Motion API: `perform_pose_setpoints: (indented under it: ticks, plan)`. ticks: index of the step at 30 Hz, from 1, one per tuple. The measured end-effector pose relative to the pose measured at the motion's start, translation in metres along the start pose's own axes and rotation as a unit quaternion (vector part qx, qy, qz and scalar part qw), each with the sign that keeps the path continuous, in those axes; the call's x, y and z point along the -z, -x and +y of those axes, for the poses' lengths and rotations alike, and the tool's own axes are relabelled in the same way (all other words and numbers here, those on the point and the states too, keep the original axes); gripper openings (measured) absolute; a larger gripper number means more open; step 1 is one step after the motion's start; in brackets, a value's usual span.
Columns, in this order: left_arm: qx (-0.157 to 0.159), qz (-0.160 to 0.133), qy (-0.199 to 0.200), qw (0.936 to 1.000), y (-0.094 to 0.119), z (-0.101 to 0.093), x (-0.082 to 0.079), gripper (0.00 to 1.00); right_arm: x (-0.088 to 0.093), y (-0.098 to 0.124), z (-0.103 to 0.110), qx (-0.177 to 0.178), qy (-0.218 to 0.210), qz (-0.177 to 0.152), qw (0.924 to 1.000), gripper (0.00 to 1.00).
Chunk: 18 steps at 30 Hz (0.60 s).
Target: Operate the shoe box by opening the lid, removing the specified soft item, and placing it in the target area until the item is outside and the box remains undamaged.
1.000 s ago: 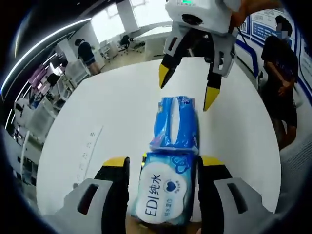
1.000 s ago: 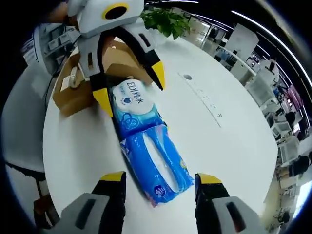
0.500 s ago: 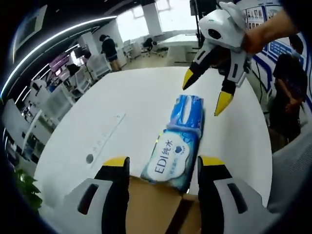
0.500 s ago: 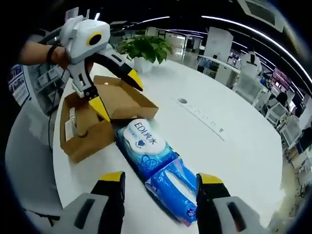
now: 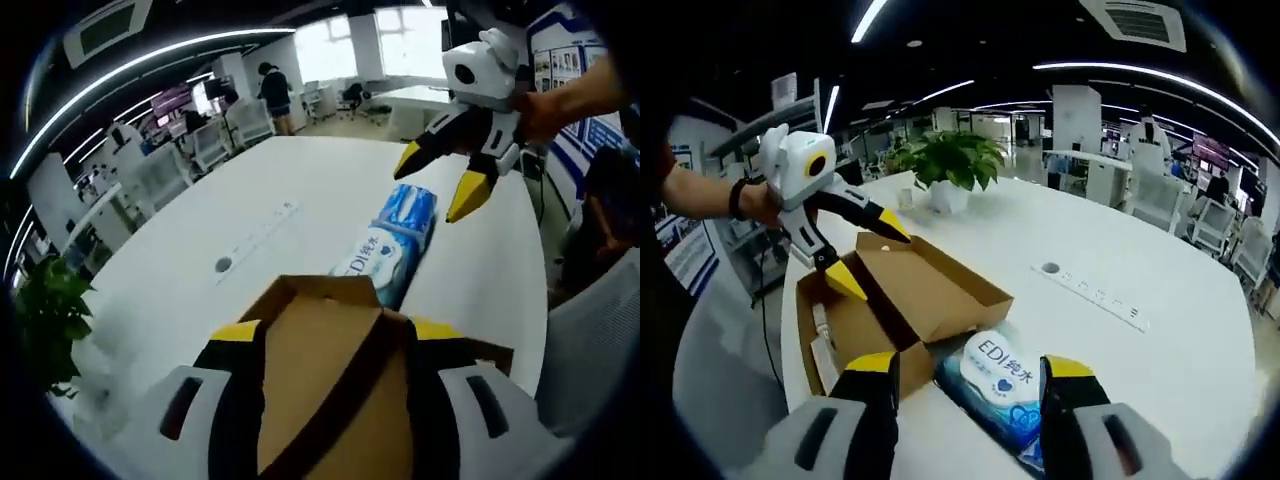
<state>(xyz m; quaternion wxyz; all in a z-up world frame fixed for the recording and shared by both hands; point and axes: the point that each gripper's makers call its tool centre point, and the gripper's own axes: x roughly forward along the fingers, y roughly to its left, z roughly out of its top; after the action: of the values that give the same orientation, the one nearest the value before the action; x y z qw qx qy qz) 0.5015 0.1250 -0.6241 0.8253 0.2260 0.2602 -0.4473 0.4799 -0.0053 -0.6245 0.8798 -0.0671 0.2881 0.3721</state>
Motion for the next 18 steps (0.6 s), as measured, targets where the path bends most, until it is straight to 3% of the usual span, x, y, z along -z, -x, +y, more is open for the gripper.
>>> perform_pose_setpoints:
  ticks: [2,6,12,18]
  plan:
    - [-0.005,-0.003,0.008,1.0,0.008,0.001,0.007,0.53,-0.009,-0.005,0.017,-0.021,-0.024,-0.021,0.9993,0.54]
    - [-0.019,-0.001,0.025,0.9995,0.022,0.013,0.024,0.53,-0.011,-0.014,0.027,-0.018,-0.01,-0.016,0.9997,0.52]
    - [-0.045,-0.008,0.062,0.997,0.049,0.028,0.045,0.55,-0.026,-0.027,0.054,-0.033,-0.015,-0.045,0.9983,0.53]
    - [-0.056,-0.007,0.082,0.995,0.071,0.024,0.069,0.61,-0.022,-0.039,0.08,-0.04,-0.009,-0.042,0.9983,0.55]
